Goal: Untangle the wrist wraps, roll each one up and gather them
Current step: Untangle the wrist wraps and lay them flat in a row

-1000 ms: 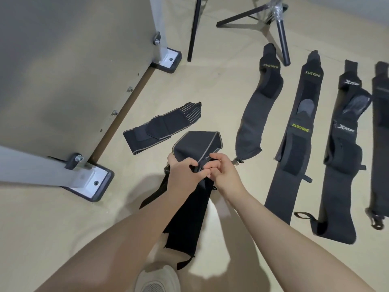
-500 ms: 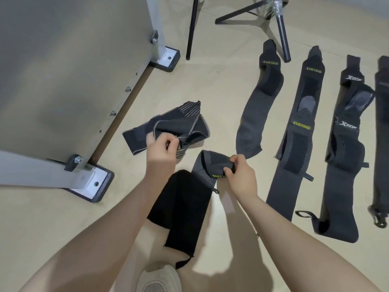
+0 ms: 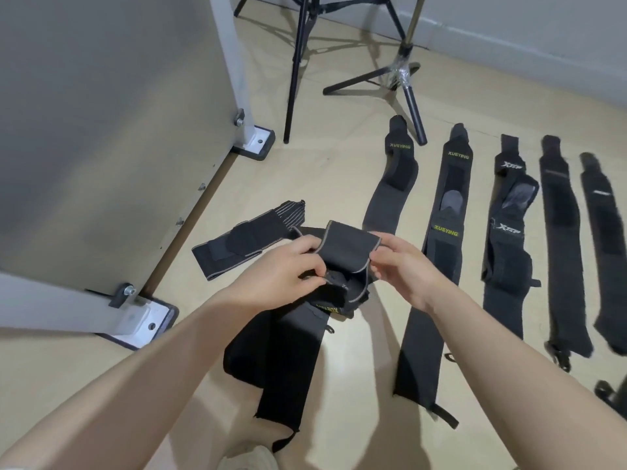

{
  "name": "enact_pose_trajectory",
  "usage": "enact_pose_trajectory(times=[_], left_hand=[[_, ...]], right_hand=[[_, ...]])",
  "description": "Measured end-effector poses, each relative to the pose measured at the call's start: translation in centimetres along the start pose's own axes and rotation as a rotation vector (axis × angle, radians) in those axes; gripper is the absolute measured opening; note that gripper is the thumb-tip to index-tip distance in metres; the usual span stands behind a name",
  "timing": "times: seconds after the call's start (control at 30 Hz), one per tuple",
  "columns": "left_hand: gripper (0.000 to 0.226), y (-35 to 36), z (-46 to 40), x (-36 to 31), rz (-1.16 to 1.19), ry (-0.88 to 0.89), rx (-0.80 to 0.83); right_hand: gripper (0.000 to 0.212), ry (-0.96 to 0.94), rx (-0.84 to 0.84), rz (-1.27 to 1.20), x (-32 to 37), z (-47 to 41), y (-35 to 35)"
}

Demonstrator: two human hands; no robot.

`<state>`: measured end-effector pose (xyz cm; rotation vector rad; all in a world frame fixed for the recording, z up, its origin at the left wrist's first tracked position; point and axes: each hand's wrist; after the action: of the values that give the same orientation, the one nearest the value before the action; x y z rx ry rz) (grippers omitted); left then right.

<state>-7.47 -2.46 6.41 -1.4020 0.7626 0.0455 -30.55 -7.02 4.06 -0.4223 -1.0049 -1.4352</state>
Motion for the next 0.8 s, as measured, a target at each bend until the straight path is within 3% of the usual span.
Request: enact_pose_trajectory(times=[0.1,0.23,0.4,0.47,0.6,0.67,0.73,0.8], left_hand=[[0.018,-0.1,0.0,-0.6,0.022,-0.038,0.034],[0.039,0.0,-0.2,-2.3,0.251,-0.122,-0.066],[0.049,0.2,-1.1,-3.4,0.339,-0.174,-0.006],[0.044,0.4,-1.5,-3.8,0.322,-0.200,0.063],[0.036,0.5,-2.6,-4.2,0.339,-0.268,0.043],[0.039,0.5,-3.0,-4.3,0.326,-0.265,0.018],[0.045,0.4,-3.2,-4.4,0.296,-0.280,-0.019],[0.048,0.5,-3.0,-4.2,0.258,-0.318,-0.060]], right_hand=[[0.029,0.073,0.126,0.191,0.4,2.1,-1.6],[0.051,0.155,0.441,0.269,0.8,4.3,-2.5],[0.034,-0.012,0.129,-0.016,1.2,4.6,-2.8],[0.037,-0.017,0.180,-0.015,1.6,4.5,-2.3],[0.032,-0.071,0.211,0.422,1.1,4.4,0.4],[0.029,-0.142,0.172,0.513,0.4,4.4,1.6],[0.024,-0.157,0.147,0.454,-0.1,4.5,2.2],[0.023,-0.094,0.114,0.226,-0.2,4.7,2.2]])
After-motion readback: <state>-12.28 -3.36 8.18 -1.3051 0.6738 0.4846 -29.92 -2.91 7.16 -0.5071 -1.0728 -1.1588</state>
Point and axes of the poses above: each hand's wrist, its own z-axis away from the middle knuckle, its own y-axis out of the palm, x = y × z, and after that the axes turned 10 degrees about -z, right-handed
